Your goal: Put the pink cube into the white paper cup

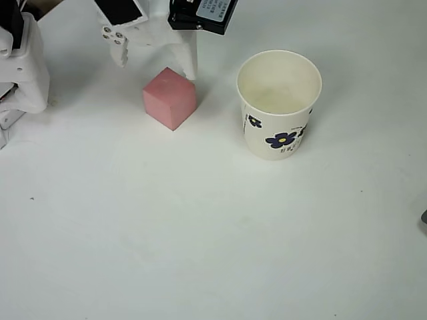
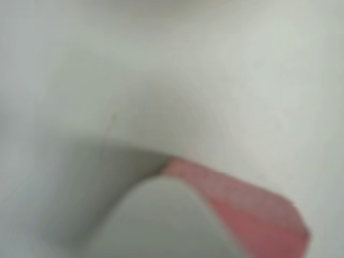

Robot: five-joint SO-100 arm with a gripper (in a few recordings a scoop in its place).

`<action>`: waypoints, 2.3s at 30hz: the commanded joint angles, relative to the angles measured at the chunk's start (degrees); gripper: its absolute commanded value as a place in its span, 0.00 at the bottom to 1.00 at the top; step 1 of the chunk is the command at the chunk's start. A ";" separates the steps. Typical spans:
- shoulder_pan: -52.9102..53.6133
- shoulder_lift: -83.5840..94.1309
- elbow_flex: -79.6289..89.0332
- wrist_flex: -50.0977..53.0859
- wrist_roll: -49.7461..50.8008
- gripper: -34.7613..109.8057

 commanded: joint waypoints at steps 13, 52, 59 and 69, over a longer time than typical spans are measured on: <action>2.29 -3.60 -1.05 -5.10 -1.49 0.60; 2.02 -6.94 2.37 -9.58 1.05 0.38; 1.85 -6.94 2.64 -9.58 1.23 0.36; 1.41 -6.94 -1.05 -6.50 1.14 0.32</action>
